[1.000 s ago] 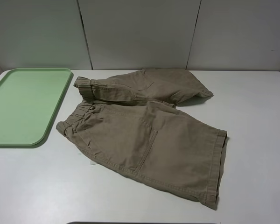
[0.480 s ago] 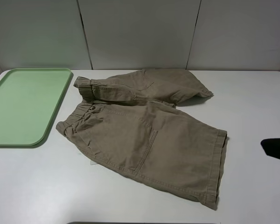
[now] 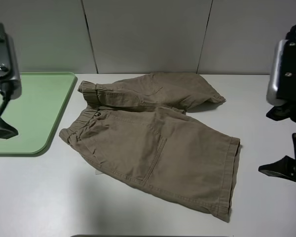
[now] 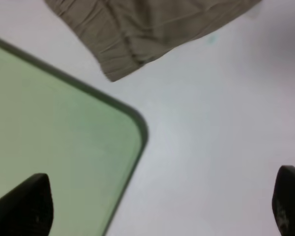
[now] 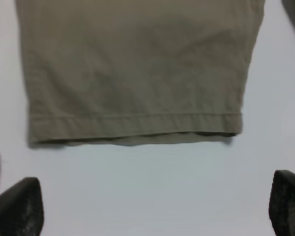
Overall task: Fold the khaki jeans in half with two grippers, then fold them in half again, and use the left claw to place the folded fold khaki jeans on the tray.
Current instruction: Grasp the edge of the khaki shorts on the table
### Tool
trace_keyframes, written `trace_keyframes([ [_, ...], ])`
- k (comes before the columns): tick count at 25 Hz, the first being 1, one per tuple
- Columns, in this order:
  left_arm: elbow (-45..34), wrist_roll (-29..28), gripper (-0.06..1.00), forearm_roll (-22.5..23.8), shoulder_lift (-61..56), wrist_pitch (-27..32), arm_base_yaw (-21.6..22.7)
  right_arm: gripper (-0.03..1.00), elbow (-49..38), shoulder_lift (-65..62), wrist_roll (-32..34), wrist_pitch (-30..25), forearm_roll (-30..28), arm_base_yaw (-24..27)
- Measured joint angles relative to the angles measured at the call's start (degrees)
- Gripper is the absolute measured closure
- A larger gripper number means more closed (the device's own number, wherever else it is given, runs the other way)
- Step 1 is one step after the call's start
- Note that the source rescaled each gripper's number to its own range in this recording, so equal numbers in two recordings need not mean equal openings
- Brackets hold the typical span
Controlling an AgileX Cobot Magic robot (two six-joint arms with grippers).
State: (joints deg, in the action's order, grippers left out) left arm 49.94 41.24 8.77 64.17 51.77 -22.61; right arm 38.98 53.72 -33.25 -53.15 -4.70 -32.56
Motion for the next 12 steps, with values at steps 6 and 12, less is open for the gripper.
trace_keyframes([
  [6,0.0,3.2,0.01,4.7,7.1,-5.2,0.0,-0.03,0.0,7.6,2.2,6.4,-2.3,-1.2],
  [12,0.0,5.8,0.01,7.3,13.5,-9.6,0.0,-0.03,0.0,15.7,3.0,9.3,-2.0,-3.3],
])
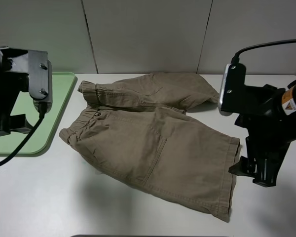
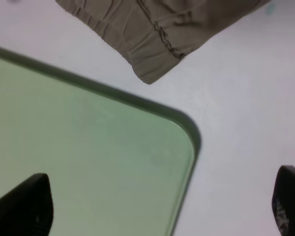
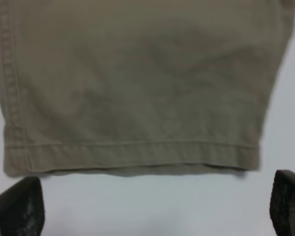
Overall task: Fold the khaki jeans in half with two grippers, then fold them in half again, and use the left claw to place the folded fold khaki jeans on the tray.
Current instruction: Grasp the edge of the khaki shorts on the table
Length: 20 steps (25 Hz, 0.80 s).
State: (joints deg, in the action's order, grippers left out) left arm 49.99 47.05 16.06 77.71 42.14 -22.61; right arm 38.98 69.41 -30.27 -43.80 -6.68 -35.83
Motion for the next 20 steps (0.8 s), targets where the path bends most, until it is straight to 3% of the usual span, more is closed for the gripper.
trace_keyframes([
  [12,0.1,2.3,0.01,2.3,13.8,-11.0,0.0,-0.03,0.0,16.9,1.0,4.4,0.2,-1.7],
  [14,0.1,2.5,0.01,2.4,16.3,-15.6,0.0,-0.03,0.1,18.9,1.7,5.4,0.2,-1.7],
  [20,0.1,2.6,0.01,2.4,21.7,-22.1,0.0,-0.03,0.1,22.8,2.8,8.3,0.2,-1.7],
])
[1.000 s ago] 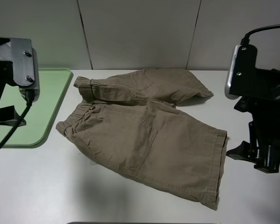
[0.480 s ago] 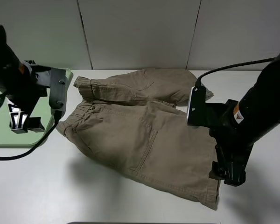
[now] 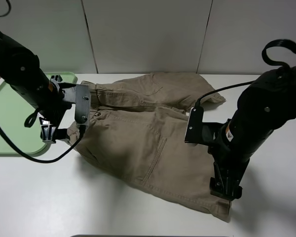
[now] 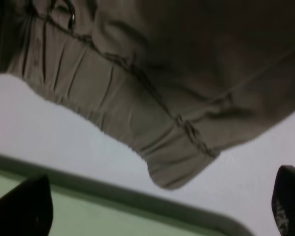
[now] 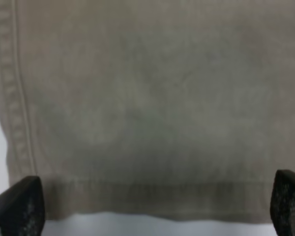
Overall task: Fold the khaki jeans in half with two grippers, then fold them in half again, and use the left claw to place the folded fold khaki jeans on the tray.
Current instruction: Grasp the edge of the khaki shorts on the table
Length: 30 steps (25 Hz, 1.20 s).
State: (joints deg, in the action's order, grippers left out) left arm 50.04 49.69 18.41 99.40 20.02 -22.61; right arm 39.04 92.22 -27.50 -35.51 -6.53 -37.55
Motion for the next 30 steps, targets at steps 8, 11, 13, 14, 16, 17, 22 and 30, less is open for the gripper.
trace_keyframes([
  [8,0.0,0.1,0.01,0.0,4.6,-6.5,0.0,-0.03,0.0,3.3,1.2,3.4,0.0,0.0],
  [11,0.0,0.1,0.01,0.0,7.0,-7.6,0.2,-0.03,0.0,4.5,1.3,3.9,0.0,0.0],
  [13,0.0,0.1,0.01,0.0,8.5,-9.0,0.5,-0.03,0.0,5.2,1.3,4.0,0.0,0.0],
  [14,0.0,-0.2,0.01,0.0,9.2,-9.7,0.6,-0.03,0.0,5.4,1.3,4.1,0.0,0.0],
  [16,0.0,-0.4,0.01,0.0,10.0,-10.3,0.6,-0.03,0.0,5.9,1.4,4.1,0.0,0.0],
  [17,0.0,-0.4,0.01,0.0,10.1,-10.4,0.6,-0.03,0.0,6.0,1.5,4.1,0.2,0.0],
  [22,0.0,-0.4,0.01,-0.1,10.1,-10.5,0.6,-0.03,0.0,6.1,1.6,2.9,2.7,0.0],
  [30,0.0,-0.4,0.01,-0.8,10.1,-10.5,0.6,-0.03,0.1,6.1,1.9,-1.6,3.6,-9.7],
])
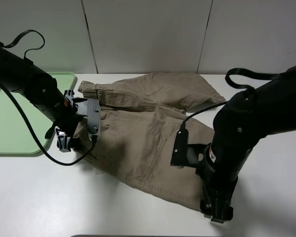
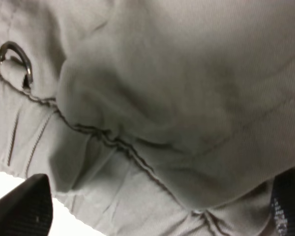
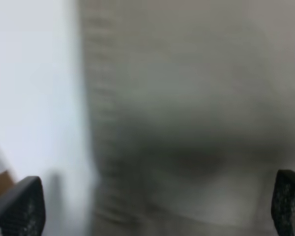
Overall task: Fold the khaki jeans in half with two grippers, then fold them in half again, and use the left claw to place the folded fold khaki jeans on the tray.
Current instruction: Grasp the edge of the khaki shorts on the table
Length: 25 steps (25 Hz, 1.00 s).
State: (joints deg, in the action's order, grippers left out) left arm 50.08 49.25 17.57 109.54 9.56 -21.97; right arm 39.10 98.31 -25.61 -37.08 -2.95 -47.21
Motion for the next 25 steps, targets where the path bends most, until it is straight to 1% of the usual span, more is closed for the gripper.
trace_keyframes([
  [2,0.0,0.0,0.01,0.0,0.0,0.0,0.1,-0.03,0.0,0.0,1.4,-0.6,-1.0,-4.3],
  [5,0.0,0.0,0.01,-0.1,0.0,0.0,0.1,-0.03,0.0,0.0,6.8,-0.7,-5.8,-9.3],
  [8,0.0,0.0,0.01,-0.1,0.0,0.0,0.1,-0.03,0.0,0.0,15.2,-0.7,-12.8,-10.1],
  [10,0.0,0.0,0.01,-0.1,0.0,0.0,0.1,-0.03,0.0,0.0,21.5,-0.7,-17.8,-9.5],
  [12,0.0,0.0,0.01,-0.1,0.0,0.0,0.1,-0.03,0.0,0.0,25.6,-0.7,-19.7,-9.0],
  [13,0.0,0.0,0.01,-0.1,0.0,0.0,0.1,-0.03,0.0,0.0,25.6,-0.7,-19.7,-9.0],
  [15,0.0,0.0,0.01,-0.1,0.0,0.0,0.1,-0.03,0.0,0.0,28.5,-0.7,-20.3,-8.9],
  [17,0.0,0.0,0.01,-0.1,0.0,0.0,0.1,-0.03,0.0,0.0,30.1,-0.6,-20.1,-8.9],
  [23,0.0,0.0,0.01,-0.1,0.0,0.0,0.1,-0.03,0.0,0.0,31.2,-0.4,-13.9,-8.9],
  [25,0.0,0.0,0.01,-0.1,0.0,0.0,0.1,-0.03,0.0,0.0,31.7,0.0,-13.0,-8.9],
])
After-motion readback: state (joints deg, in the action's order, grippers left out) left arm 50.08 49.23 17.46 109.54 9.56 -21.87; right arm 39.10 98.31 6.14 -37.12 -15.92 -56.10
